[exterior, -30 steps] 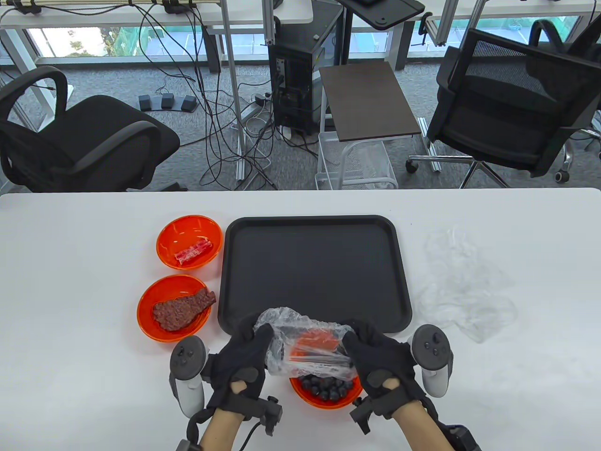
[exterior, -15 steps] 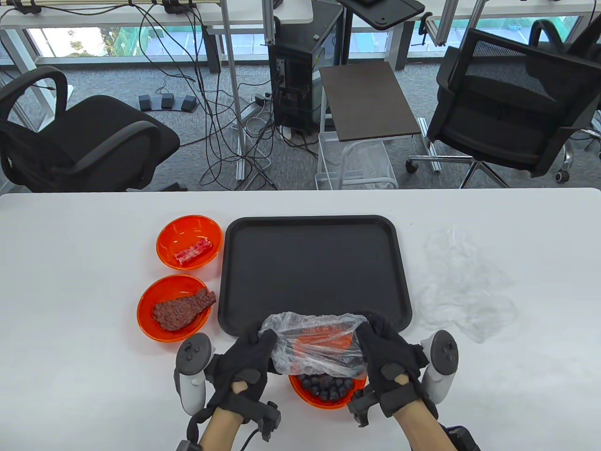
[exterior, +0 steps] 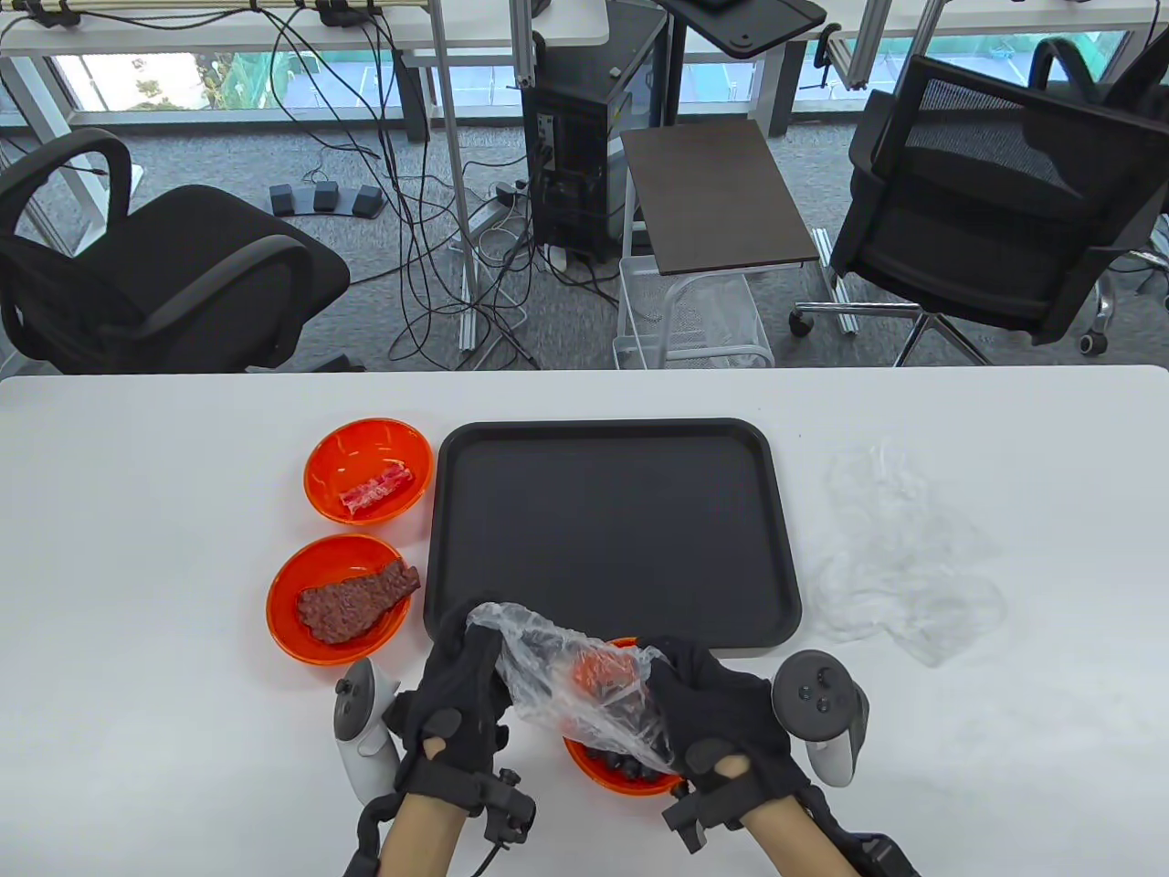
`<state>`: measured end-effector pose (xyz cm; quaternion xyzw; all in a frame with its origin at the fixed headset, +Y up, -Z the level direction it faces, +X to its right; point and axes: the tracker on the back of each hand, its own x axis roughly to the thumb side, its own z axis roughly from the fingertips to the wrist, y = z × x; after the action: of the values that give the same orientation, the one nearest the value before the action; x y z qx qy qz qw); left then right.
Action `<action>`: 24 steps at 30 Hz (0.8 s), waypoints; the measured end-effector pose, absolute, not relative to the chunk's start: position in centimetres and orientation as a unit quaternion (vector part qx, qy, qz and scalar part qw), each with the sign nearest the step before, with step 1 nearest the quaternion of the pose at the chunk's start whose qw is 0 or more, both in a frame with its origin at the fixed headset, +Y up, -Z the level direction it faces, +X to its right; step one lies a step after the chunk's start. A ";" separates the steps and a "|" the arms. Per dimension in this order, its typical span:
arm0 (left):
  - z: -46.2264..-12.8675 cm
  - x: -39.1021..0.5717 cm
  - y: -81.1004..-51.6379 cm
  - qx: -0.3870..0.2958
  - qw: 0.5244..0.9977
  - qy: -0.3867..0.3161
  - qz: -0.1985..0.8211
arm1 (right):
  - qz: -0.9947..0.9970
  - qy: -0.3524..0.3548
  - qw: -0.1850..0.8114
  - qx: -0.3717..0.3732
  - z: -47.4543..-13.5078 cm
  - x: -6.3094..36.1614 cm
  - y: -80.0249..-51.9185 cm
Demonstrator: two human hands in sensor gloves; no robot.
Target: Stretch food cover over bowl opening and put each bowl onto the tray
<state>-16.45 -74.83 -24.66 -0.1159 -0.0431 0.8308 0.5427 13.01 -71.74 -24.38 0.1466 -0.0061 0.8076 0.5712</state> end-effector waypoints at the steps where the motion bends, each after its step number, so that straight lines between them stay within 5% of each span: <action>1: -24.7 -16.4 -74.9 -0.120 0.543 -0.042 0.830 | 0.806 -0.005 0.574 0.146 -24.3 13.0 -71.8; 17: -24.6 -13.8 -75.1 -0.333 0.620 -0.132 0.699 | 0.767 -0.050 0.634 0.090 -24.5 14.3 -71.8; 24: -24.7 -13.9 -75.0 -0.347 0.582 -0.168 0.716 | 0.775 -0.035 0.625 0.088 -24.5 14.3 -71.9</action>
<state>-13.92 -74.98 -24.75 -0.3471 -0.1678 0.7158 0.5822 14.34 -71.91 -24.49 0.0884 -0.0353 0.7750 0.6248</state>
